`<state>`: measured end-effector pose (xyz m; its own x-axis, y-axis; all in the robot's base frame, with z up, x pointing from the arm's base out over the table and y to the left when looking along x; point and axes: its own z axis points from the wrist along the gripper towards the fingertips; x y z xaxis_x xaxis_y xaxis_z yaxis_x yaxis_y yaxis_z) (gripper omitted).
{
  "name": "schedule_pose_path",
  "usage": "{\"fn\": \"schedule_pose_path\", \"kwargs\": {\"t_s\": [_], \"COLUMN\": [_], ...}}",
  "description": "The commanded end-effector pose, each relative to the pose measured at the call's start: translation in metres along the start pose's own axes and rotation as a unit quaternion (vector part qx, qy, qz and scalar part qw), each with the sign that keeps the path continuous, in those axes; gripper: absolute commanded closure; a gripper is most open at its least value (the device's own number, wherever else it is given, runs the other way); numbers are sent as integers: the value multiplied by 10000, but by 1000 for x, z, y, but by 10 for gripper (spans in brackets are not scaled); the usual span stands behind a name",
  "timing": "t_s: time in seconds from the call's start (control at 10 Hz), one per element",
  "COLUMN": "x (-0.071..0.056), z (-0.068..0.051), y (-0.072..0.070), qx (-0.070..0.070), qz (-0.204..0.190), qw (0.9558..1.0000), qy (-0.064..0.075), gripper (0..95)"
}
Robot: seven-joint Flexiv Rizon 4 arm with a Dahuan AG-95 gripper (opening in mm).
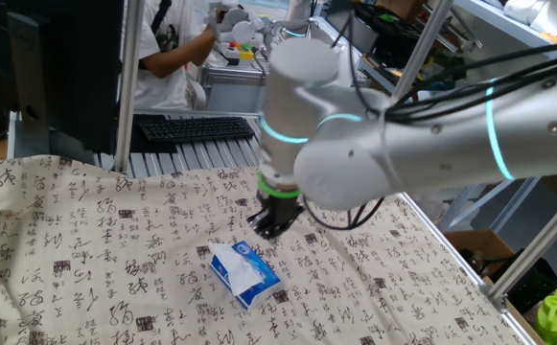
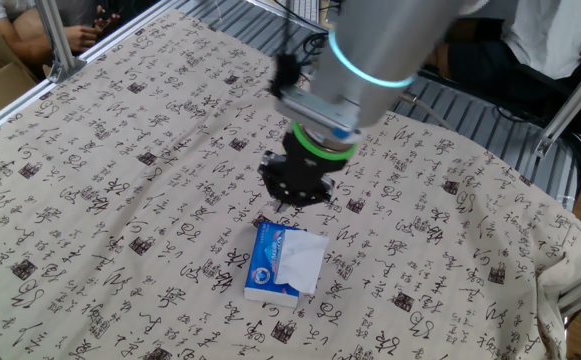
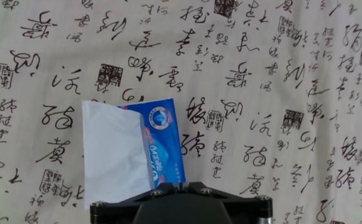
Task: Pull out a napkin
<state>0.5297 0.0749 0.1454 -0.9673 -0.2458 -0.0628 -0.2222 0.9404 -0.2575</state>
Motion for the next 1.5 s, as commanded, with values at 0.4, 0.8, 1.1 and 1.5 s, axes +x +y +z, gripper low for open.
{"fn": "schedule_pose_path", "kwargs": {"t_s": [0.4,0.8,1.1,1.5], "x": [-1,-3,-6,-9], "z": [4,1,6,16], "y": [28,56,71,87], "qx": [235,310,326,483], "qz": [227,546,740,993], "qw": [9994,9980,9966,9938], "qy": [-146,-115,-149,-153], "gripper": [950,950,950,950]}}
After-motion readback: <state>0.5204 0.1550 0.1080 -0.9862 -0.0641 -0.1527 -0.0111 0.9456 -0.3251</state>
